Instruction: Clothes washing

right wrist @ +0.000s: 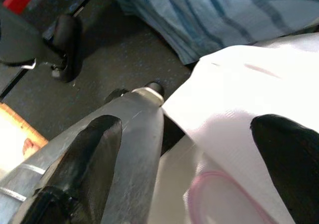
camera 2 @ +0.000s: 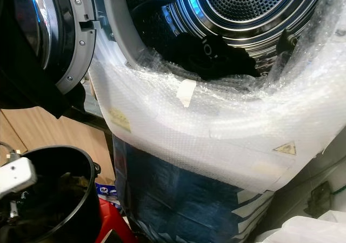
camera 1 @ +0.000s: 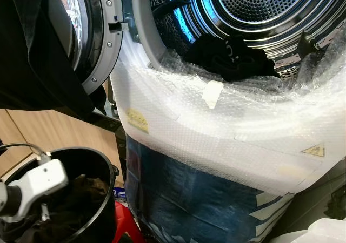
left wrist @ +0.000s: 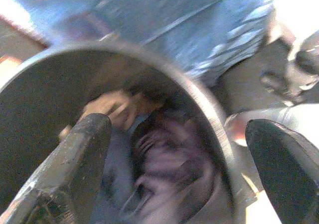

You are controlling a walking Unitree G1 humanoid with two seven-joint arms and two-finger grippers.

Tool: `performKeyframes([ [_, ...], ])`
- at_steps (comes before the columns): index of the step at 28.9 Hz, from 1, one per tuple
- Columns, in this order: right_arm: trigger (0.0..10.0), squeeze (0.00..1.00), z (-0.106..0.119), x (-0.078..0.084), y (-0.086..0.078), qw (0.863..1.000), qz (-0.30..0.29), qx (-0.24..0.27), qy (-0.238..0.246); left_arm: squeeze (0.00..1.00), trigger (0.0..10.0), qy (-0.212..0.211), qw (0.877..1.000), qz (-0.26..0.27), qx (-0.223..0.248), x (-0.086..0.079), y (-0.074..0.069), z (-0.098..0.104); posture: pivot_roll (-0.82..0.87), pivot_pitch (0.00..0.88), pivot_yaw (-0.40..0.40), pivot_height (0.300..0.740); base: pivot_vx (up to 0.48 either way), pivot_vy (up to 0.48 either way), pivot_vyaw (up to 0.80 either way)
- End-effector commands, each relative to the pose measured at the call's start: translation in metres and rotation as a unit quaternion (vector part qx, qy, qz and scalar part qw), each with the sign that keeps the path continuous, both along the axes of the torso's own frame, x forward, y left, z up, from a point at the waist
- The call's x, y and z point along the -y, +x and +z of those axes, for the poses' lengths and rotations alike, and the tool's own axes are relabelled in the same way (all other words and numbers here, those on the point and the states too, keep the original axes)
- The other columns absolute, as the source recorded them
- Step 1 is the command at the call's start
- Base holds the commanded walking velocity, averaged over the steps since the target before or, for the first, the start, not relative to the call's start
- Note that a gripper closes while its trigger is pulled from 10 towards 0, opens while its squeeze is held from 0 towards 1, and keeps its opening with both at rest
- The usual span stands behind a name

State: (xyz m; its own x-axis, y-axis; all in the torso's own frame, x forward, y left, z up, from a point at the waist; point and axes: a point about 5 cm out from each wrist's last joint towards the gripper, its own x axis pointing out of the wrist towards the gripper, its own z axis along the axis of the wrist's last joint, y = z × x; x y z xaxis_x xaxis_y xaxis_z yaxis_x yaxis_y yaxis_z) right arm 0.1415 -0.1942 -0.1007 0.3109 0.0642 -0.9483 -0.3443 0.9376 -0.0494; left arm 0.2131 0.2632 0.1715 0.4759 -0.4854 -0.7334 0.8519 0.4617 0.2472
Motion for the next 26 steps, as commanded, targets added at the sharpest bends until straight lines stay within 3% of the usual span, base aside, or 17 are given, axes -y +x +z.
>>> performKeyframes([
  [1, 10.0, 0.00, -0.001, 0.000, -0.003, 1.000, 0.001, -0.007, 0.006, 0.00, 10.0, -0.001, 1.000, -0.020, -0.023, 0.002, -0.004, -0.005, 0.06, 0.000, -0.020, 0.740, 0.000, 0.000, 0.00],
  [4, 10.0, 0.00, -0.001, 0.001, -0.003, 1.000, -0.009, -0.004, 0.007, 0.00, 10.0, 0.002, 0.998, -0.013, -0.057, -0.002, -0.010, -0.016, 0.06, 0.000, -0.028, 0.740, 0.000, 0.000, 0.00],
  [7, 10.0, 0.00, -0.002, 0.002, -0.008, 1.000, 0.000, -0.015, 0.001, 0.00, 10.0, 0.046, 0.994, -0.020, -0.094, -0.011, -0.018, -0.026, 0.06, 0.000, -0.032, 0.740, 0.000, 0.000, 0.00],
  [10, 10.0, 0.00, -0.002, 0.004, -0.009, 1.000, -0.003, -0.016, 0.004, 0.00, 10.0, 0.074, 0.992, -0.020, -0.097, -0.015, -0.020, -0.036, 0.06, 0.000, -0.041, 0.740, 0.000, 0.000, 0.00],
  [15, 10.0, 0.00, -0.001, 0.005, -0.006, 1.000, -0.008, -0.010, 0.011, 0.00, 10.0, 0.086, 0.990, -0.019, -0.114, -0.017, -0.026, -0.043, 0.05, 0.000, -0.042, 0.740, 0.000, 0.000, 0.00],
  [18, 10.0, 0.00, 0.001, 0.001, 0.001, 1.000, -0.008, 0.004, 0.020, 0.00, 10.0, 0.102, 0.993, 0.005, -0.059, -0.023, -0.013, -0.040, 0.07, 0.000, -0.054, 0.740, 0.000, 0.000, 0.00],
  [22, 10.0, 0.00, 0.002, -0.001, 0.004, 0.999, -0.012, 0.010, 0.034, 0.00, 10.0, 0.096, 0.995, 0.025, -0.029, -0.022, -0.006, -0.039, 0.07, 0.000, -0.057, 0.740, 0.000, 0.000, 0.00],
  [26, 10.0, 0.00, 0.001, 0.003, 0.000, 1.000, 0.005, 0.001, 0.014, 0.00, 10.0, 0.098, 0.994, 0.029, -0.039, -0.024, -0.010, -0.038, 0.06, 0.000, -0.064, 0.740, 0.000, 0.000, 0.00],
])
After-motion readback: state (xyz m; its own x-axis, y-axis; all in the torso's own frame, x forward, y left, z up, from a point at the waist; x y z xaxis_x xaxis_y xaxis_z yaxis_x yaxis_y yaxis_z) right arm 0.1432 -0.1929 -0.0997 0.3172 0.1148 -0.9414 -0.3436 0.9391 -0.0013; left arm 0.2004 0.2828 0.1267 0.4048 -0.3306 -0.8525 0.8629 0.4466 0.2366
